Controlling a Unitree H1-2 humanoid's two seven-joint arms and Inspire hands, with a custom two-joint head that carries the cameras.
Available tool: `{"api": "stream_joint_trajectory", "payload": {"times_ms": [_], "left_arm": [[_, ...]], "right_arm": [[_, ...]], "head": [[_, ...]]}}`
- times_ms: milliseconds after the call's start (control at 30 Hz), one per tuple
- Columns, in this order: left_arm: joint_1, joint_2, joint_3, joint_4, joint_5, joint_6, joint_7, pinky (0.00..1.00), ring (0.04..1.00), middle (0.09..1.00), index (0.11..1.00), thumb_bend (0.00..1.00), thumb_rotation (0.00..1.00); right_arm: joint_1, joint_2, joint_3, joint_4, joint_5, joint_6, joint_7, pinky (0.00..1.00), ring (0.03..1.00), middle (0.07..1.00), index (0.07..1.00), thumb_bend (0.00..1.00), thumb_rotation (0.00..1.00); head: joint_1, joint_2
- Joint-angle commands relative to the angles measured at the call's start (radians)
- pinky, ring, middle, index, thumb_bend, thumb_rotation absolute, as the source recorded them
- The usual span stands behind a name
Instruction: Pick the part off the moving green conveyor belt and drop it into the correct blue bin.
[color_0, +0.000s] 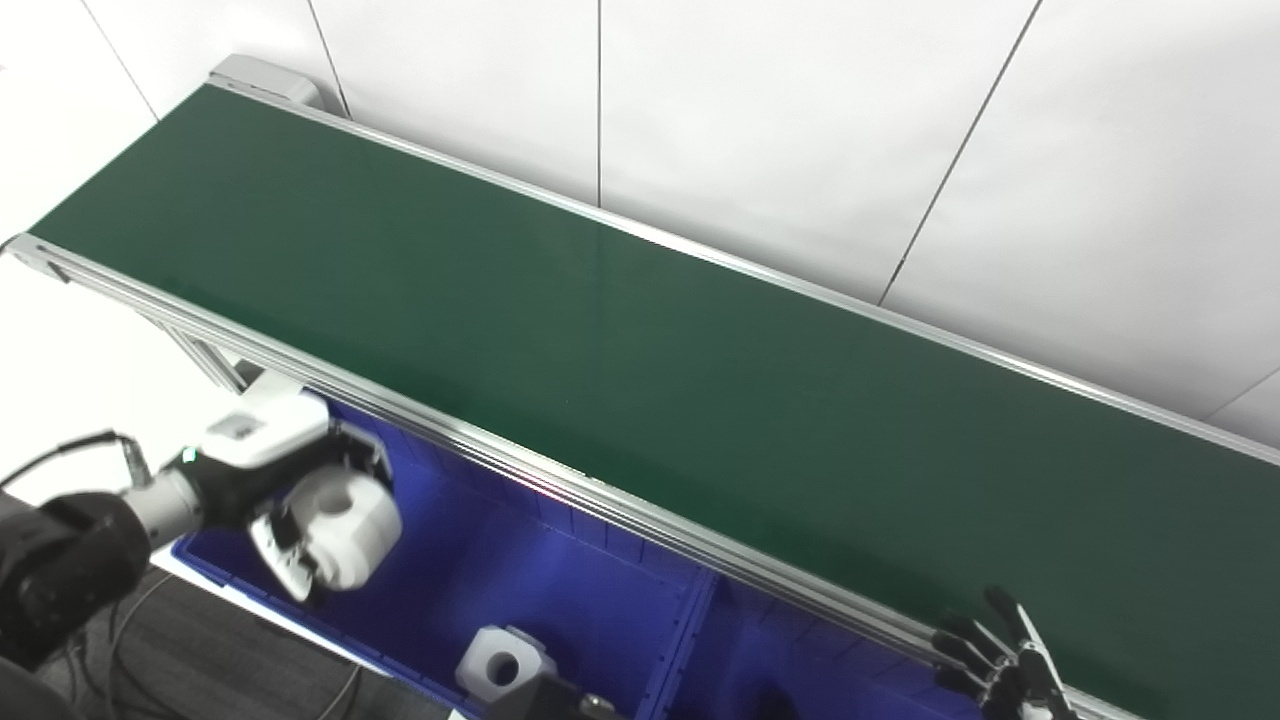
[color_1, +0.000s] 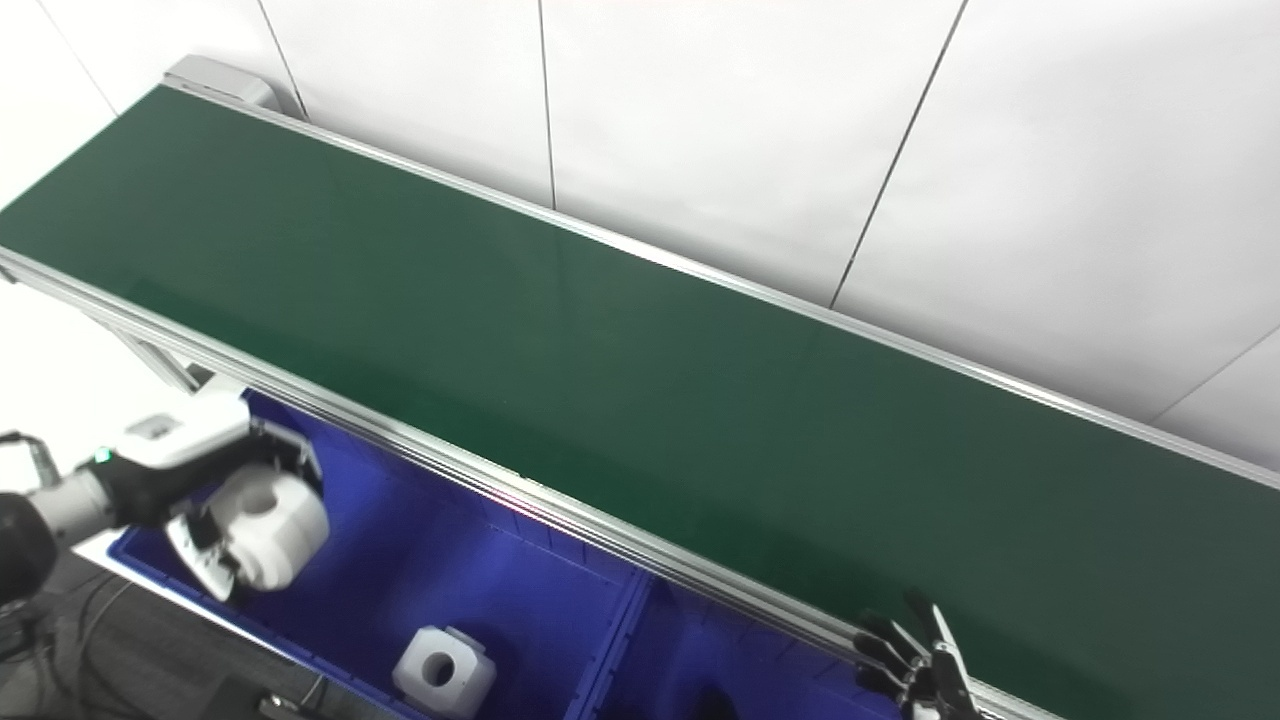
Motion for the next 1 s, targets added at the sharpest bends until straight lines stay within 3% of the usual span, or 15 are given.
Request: {"api": "stream_joint_trajectory", "payload": {"times_ms": [0,67,100,200,233,300,367,533,833,967], "left_arm": [[-0.009,0.007,0.012,-0.018,0.003,0.025,0.013,0.3,0.359,0.45,0.5,0.52,0.0],[-0.017,0.004,0.001,-0.023,0.039,0.064,-0.003,0.35,0.411,0.481,0.486,0.52,0.0],[-0.021,0.005,-0.004,-0.025,0.062,0.075,-0.005,0.44,0.492,0.541,0.485,0.52,0.04],[-0.031,0.004,-0.017,-0.029,0.106,0.109,-0.012,0.51,0.559,0.601,0.491,0.52,0.08],[-0.032,0.003,-0.021,-0.034,0.114,0.124,-0.018,0.58,0.623,0.65,0.576,0.72,0.29],[-0.034,-0.007,-0.031,-0.048,0.132,0.133,-0.009,0.61,0.667,0.694,0.653,0.84,0.44],[-0.033,-0.024,-0.035,-0.07,0.148,0.148,0.001,0.61,0.676,0.714,0.692,0.87,0.5],[-0.025,-0.058,-0.03,-0.115,0.14,0.137,0.028,0.59,0.664,0.719,0.722,0.85,0.51],[-0.023,-0.076,-0.016,-0.237,0.044,0.138,0.003,0.58,0.665,0.714,0.721,0.84,0.48],[-0.037,-0.09,-0.016,-0.313,-0.1,0.137,-0.013,0.58,0.677,0.714,0.711,0.87,0.5]], "right_arm": [[0.001,-0.002,-0.006,-0.04,0.015,0.007,0.003,0.7,0.772,0.797,0.936,0.85,1.0],[0.001,-0.002,-0.009,-0.035,0.013,0.003,0.0,0.69,0.762,0.79,0.931,0.86,1.0],[0.002,-0.002,-0.01,-0.035,0.014,0.002,0.0,0.69,0.757,0.788,0.929,0.86,1.0],[0.001,0.0,-0.01,-0.035,0.015,0.004,0.001,0.69,0.756,0.789,0.928,0.86,1.0],[0.001,0.0,-0.009,-0.035,0.014,0.003,0.001,0.69,0.758,0.79,0.928,0.86,1.0],[0.001,-0.001,-0.008,-0.032,0.013,-0.001,0.003,0.68,0.758,0.791,0.928,0.86,1.0],[-0.001,0.0,-0.008,-0.033,0.012,0.003,0.002,0.68,0.758,0.79,0.928,0.86,1.0],[-0.002,0.0,-0.006,-0.038,0.012,0.01,0.003,0.68,0.756,0.788,0.925,0.86,1.0],[-0.015,0.002,-0.006,-0.028,0.022,0.006,0.004,0.68,0.753,0.784,0.918,0.86,1.0],[-0.033,0.001,-0.002,-0.015,0.014,-0.024,0.003,0.68,0.752,0.785,0.919,0.86,1.0]], "head": [[0.0,0.0],[0.0,-0.002],[-0.002,-0.002],[-0.008,-0.001],[-0.008,-0.001],[-0.009,-0.003],[-0.01,-0.003],[-0.013,-0.003],[-0.018,-0.007],[-0.041,-0.008]]}}
